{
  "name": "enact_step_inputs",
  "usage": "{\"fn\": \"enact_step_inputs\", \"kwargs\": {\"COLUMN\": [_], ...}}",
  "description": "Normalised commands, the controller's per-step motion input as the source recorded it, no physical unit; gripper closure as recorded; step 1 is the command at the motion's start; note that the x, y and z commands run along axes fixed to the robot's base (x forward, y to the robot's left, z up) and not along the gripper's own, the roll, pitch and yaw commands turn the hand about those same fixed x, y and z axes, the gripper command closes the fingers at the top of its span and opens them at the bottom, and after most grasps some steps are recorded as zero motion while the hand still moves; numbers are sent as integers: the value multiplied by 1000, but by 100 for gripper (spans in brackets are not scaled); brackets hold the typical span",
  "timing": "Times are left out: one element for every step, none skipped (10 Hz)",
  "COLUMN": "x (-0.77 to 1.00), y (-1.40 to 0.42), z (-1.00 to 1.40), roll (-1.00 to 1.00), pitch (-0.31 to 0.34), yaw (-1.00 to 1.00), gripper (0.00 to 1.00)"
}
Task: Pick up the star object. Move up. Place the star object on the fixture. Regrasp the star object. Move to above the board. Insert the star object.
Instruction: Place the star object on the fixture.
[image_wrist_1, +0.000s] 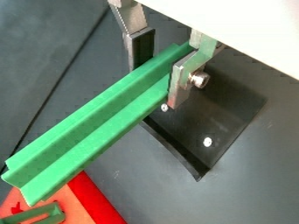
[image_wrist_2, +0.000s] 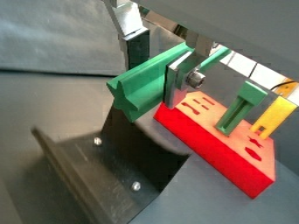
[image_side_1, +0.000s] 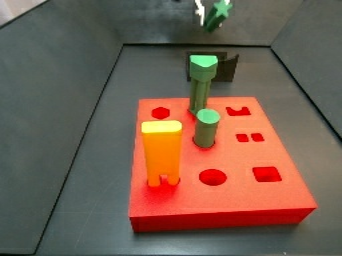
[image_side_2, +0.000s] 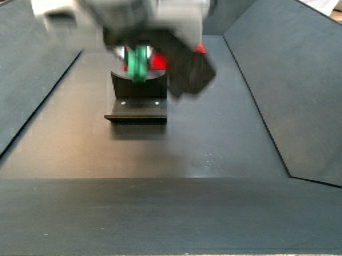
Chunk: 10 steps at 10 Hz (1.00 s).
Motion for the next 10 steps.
{"fn": "enact_step_inputs", "kwargs": {"x": [130, 141, 147, 154, 162, 148, 116, 63, 58, 57], "y": [87, 94, 101, 99, 96, 93, 71, 55, 53, 53], "z": [-1000, -1000, -1000, -1000, -1000, -859, -671, -615, -617, -617], "roll": [-870, -638, -460, -306, -224, -180, -149, -102, -98, -98], "pitch": [-9, -17, -15, -7, -6, -16, -20, -19, -20, -20], "yaw": [-149, -117, -96, -77, -66, -60, -55, -43, -41, -40], "gripper": [100, 100, 100, 100, 100, 100, 100, 100, 100, 100]}}
